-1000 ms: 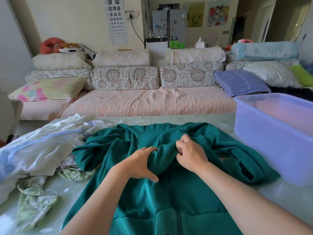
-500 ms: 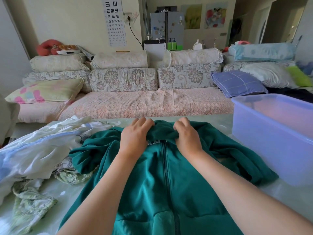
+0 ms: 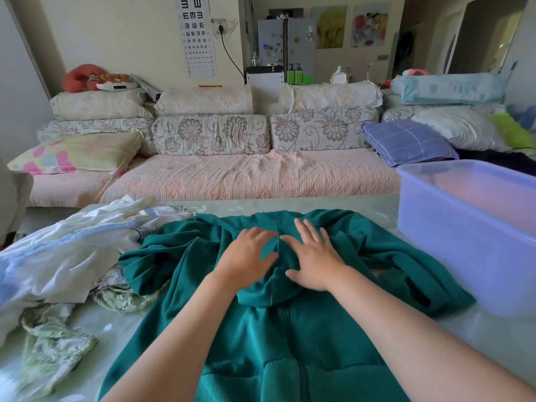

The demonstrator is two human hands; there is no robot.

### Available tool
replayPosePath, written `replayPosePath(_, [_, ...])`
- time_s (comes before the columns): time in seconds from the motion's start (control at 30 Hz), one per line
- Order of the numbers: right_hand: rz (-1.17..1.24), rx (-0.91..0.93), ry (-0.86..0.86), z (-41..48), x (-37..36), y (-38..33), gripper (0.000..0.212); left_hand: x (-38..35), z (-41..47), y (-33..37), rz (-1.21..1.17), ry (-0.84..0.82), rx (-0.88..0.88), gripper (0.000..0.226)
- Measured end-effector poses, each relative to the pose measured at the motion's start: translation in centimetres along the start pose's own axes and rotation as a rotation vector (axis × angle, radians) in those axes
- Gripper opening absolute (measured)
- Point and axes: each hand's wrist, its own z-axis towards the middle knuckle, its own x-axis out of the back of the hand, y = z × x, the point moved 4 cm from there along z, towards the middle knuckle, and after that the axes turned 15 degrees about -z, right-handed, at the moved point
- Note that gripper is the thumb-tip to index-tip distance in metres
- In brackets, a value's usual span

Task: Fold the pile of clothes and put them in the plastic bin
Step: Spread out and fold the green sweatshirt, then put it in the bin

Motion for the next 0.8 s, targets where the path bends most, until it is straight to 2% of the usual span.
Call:
replayPosePath(0.07, [0.070, -0.030, -0.246, -0.3, -2.2, 0.4, 0.090, -2.4, -0.9, -1.5, 0.146, -0.289, 0.129, 0.082])
replayPosePath(0.13, [0.149, -0.058, -0.384, -0.4, -3.1, 1.2, 0.088, -3.4, -1.8, -3.5, 0.095, -0.513, 0.357, 0.093])
replayPosePath(0.17, [0.159, -0.072, -0.383, -0.3, -3.0, 1.6, 0.084, -3.2, -1.8, -4.1, 0.005, -0.551, 0.433, 0.095])
replayPosePath(0.2, [0.163, -0.093, -0.356, 0.1, -2.6, 1.9, 0.078, -2.8, -1.2, -4.4, -0.077, -0.536, 0.465, 0.094])
replayPosePath(0.27, [0.209, -0.131, -0.253, 1.2, -1.8, 2.4, 0.057, -1.7, 0.8, -4.9, -0.176, -0.404, 0.467, 0.073])
replayPosePath(0.37, [0.342, -0.165, -0.071, 3.2, -1.4, 3.4, 0.033, 0.0, 4.0, -6.0, -0.130, -0.163, 0.409, 0.040])
replayPosePath(0.43, [0.392, -0.209, 0.048, 4.7, -2.0, 4.8, 0.020, 0.6, 5.9, -7.5, -0.065, -0.040, 0.409, 0.034])
replayPosePath(0.5, [0.390, -0.249, 0.137, 6.3, -2.4, 6.3, 0.023, 0.5, 7.5, -8.9, -0.016, -0.022, 0.463, 0.040])
replayPosePath(0.57, [0.345, -0.296, 0.108, 7.9, -2.6, 7.5, 0.031, 0.2, 9.0, -10.2, 0.046, -0.048, 0.529, 0.048])
replayPosePath(0.67, [0.229, -0.378, -0.086, 9.9, -3.3, 8.8, 0.052, -0.7, 10.7, -11.7, 0.219, -0.105, 0.591, 0.059])
replayPosePath(0.8, [0.183, -0.376, -0.319, 12.5, -4.0, 9.0, 0.071, -1.7, 12.3, -13.8, 0.216, -0.163, 0.645, 0.063])
